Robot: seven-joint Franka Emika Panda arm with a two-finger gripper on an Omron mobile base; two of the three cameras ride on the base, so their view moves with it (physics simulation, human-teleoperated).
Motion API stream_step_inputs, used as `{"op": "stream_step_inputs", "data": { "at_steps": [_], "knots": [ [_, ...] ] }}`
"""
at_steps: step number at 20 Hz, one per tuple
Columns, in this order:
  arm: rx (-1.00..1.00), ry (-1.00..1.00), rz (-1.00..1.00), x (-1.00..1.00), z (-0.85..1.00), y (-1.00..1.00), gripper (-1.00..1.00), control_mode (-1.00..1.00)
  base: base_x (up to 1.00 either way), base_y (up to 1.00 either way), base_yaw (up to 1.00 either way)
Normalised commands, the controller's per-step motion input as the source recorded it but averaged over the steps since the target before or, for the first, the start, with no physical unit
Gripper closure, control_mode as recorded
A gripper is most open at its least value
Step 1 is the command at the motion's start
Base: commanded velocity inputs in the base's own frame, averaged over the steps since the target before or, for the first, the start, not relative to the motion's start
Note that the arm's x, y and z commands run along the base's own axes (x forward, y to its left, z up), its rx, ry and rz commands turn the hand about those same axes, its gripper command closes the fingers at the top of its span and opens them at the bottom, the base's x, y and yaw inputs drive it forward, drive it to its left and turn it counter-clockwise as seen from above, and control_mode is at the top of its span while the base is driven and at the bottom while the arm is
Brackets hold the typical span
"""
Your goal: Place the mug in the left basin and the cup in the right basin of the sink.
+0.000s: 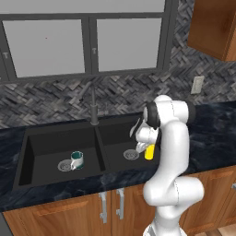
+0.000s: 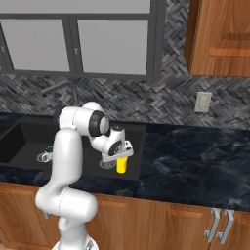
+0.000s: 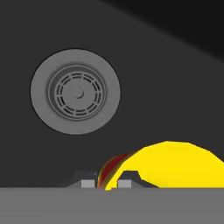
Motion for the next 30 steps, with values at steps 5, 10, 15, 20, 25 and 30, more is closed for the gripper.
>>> {"op": "stream_step_inputs", "data": {
  "at_steps": [5, 10, 15, 20, 25, 30],
  "knots": [
    [-0.03, 0.0, -0.06, -0.27, -0.16, -0.08, -1.0, -1.0, 0.0, 0.0, 0.0],
    [-0.06, -0.02, -0.11, -0.28, -0.04, -0.03, -1.0, -1.0, 0.0, 0.0, 0.0],
    [-0.09, -0.12, -0.09, -0.22, 0.12, 0.04, -1.0, -1.0, 0.0, 0.0, 0.0],
    [-0.04, -0.12, -0.06, -0.18, 0.25, 0.17, -1.0, -1.0, 0.0, 0.0, 0.0],
    [-0.02, -0.11, -0.07, -0.21, 0.35, 0.17, -1.0, -1.0, 0.0, 0.0, 0.0],
    [0.0, -0.13, -0.1, -0.27, 0.45, 0.1, -1.0, -1.0, 0.0, 0.0, 0.0]
  ]
}}
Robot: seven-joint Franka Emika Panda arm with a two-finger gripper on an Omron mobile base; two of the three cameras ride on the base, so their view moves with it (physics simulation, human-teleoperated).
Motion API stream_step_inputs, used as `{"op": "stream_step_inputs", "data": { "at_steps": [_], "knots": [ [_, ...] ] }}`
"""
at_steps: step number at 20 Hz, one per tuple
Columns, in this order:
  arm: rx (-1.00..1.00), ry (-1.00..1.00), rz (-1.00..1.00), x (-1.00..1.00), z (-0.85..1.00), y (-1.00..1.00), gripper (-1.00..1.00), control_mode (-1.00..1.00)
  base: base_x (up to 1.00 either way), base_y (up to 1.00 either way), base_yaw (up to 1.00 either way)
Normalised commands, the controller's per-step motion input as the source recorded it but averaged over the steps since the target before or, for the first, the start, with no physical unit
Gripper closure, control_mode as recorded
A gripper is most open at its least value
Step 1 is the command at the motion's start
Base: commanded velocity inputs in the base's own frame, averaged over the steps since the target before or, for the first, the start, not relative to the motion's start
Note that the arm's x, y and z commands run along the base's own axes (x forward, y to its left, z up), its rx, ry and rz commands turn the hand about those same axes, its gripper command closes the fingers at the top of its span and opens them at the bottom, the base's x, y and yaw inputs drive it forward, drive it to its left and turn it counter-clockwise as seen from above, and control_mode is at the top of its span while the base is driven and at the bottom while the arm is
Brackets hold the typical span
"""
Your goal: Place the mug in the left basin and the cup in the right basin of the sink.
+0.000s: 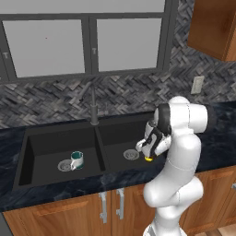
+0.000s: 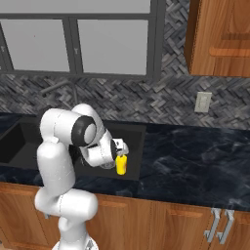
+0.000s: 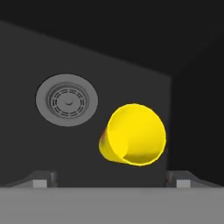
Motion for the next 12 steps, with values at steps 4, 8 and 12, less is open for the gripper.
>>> {"op": "stream_step_inputs", "data": {
  "at_steps": [4, 8, 12],
  "knots": [
    [0.0, -0.09, -0.15, -0.3, 0.45, 0.08, -1.0, -1.0, 0.0, 0.0, 0.0],
    [0.02, -0.05, -0.14, -0.33, 0.45, 0.08, -1.0, -1.0, 0.0, 0.0, 0.0],
    [0.09, -0.03, -0.09, -0.38, 0.44, 0.07, -1.0, -1.0, 0.0, 0.0, 0.0]
  ]
}}
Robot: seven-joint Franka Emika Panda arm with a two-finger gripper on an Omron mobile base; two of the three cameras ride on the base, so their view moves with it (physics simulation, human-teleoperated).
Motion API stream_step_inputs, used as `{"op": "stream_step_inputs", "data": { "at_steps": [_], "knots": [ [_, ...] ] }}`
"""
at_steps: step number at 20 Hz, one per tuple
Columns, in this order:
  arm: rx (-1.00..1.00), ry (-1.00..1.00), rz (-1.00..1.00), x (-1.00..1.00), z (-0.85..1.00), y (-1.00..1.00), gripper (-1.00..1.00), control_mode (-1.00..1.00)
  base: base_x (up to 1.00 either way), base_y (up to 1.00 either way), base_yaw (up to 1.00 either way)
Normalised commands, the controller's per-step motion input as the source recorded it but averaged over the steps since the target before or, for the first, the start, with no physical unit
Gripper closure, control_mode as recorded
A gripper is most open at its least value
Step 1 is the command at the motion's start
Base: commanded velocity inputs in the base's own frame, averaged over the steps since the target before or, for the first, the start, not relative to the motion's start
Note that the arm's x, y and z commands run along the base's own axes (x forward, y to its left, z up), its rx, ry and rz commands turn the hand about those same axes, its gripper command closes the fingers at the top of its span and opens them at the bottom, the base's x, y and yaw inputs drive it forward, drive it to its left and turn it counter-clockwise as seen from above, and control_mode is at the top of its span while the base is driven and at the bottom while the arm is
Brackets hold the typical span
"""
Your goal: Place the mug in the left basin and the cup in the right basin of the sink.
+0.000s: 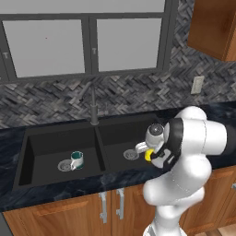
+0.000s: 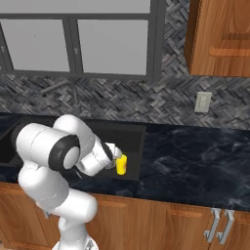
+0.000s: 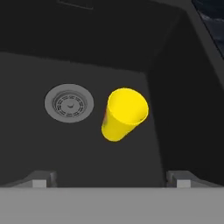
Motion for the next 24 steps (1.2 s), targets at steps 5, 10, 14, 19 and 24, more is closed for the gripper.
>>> {"op": "stream_step_inputs", "data": {
  "at_steps": [5, 10, 14, 19, 24],
  "knots": [
    [0.13, 0.0, -0.09, -0.28, 0.49, 0.05, -1.0, -1.0, 0.0, 0.0, 0.0],
    [0.09, -0.02, -0.04, -0.09, 0.59, 0.06, -1.0, -1.0, 0.0, 0.0, 0.0],
    [0.08, -0.02, 0.0, -0.08, 0.64, 0.06, -1.0, -1.0, 0.0, 0.0, 0.0],
    [0.11, 0.01, -0.02, -0.27, 0.57, 0.02, -1.0, -1.0, 0.0, 0.0, 0.0],
    [0.17, 0.16, -0.03, -0.27, 0.54, 0.05, -1.0, -1.0, 0.0, 0.0, 0.0]
  ]
}}
